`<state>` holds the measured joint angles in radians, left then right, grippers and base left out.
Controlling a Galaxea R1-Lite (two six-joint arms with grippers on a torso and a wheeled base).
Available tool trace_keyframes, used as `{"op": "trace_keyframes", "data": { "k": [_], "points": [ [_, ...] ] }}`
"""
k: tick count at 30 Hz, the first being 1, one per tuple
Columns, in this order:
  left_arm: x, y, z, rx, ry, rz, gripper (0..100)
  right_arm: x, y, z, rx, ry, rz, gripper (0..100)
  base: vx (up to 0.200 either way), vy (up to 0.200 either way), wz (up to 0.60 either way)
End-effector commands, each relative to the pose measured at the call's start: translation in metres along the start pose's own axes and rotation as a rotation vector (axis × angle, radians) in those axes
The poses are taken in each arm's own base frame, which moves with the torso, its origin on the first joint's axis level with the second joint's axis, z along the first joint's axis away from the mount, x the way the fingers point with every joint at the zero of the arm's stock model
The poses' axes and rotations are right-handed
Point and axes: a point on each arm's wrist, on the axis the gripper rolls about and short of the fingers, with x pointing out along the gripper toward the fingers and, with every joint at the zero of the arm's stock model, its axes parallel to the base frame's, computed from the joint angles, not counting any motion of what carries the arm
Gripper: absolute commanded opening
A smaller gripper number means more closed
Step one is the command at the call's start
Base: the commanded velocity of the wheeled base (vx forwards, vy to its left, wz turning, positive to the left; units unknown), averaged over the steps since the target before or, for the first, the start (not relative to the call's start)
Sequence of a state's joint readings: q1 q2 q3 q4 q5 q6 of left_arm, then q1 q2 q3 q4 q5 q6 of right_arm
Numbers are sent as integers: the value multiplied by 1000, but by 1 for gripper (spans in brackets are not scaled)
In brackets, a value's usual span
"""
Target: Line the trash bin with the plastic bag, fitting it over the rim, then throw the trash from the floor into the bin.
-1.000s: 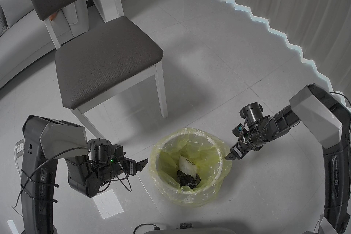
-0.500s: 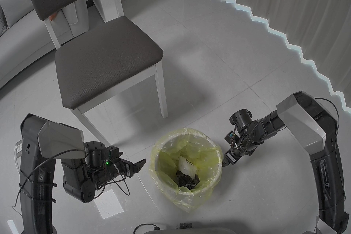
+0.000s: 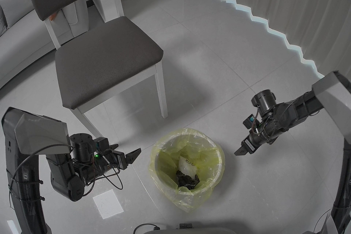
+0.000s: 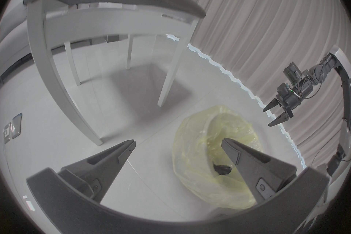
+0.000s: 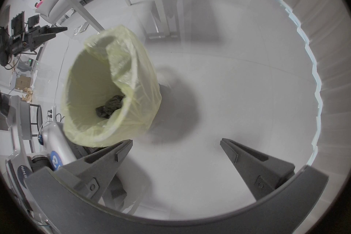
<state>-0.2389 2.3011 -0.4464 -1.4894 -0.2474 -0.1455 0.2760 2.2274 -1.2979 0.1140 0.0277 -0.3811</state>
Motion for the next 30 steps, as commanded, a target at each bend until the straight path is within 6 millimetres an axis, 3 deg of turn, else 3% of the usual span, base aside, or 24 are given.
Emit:
{"op": "trace_keyframes", "data": {
  "k": [1, 2, 7, 9, 10, 14, 15, 16, 17, 19, 20, 22, 23, 27, 30],
  "points": [
    [-48, -13, 35, -13, -116, -25, 100, -92, 1, -16, 19, -123, -59, 100, 0, 0, 0],
    [-63, -16, 38, -10, -138, -27, 100, -117, 4, -23, 23, -167, -78, 100, 0, 0, 0],
    [-110, -23, 58, 8, -246, -9, 100, -184, 21, -55, 103, -346, -142, 100, 0, 0, 0],
    [-129, -25, 64, 16, -292, 4, 100, -207, 30, -71, 156, -434, -163, 100, 0, 0, 0],
    [-131, -26, 65, 19, -297, 5, 100, -209, 30, -73, 159, -441, -166, 100, 0, 0, 0],
    [-178, -32, 71, 36, -382, 43, 100, -256, 48, -120, 255, -664, -255, 100, 0, 0, 0],
    [-178, -32, 71, 36, -382, 43, 100, -256, 48, -120, 255, -664, -255, 100, 0, 0, 0],
    [-195, -39, 72, 47, -408, 39, 100, -269, 54, -139, 295, -721, -291, 100, 0, 0, 0],
    [-195, -39, 72, 47, -408, 39, 100, -269, 54, -139, 295, -721, -291, 100, 0, 0, 0],
    [-220, -48, 70, 55, -420, 40, 100, -288, 67, -173, 327, -808, -342, 100, 0, 0, 0],
    [-222, -49, 70, 55, -421, 40, 100, -289, 68, -176, 328, -818, -347, 100, 0, 0, 0],
    [-243, -57, 71, 61, -438, 39, 100, -300, 82, -204, 335, -879, -383, 100, 0, 0, 0],
    [-245, -58, 71, 60, -435, 39, 100, -302, 83, -207, 336, -887, -388, 100, 0, 0, 0],
    [-286, -74, 74, 59, -451, 45, 100, -313, 109, -254, 339, -940, -413, 100, 0, 0, 0],
    [-318, -86, 63, 55, -447, 37, 100, -313, 126, -284, 343, -945, -418, 100, 0, 0, 0]
  ]
}}
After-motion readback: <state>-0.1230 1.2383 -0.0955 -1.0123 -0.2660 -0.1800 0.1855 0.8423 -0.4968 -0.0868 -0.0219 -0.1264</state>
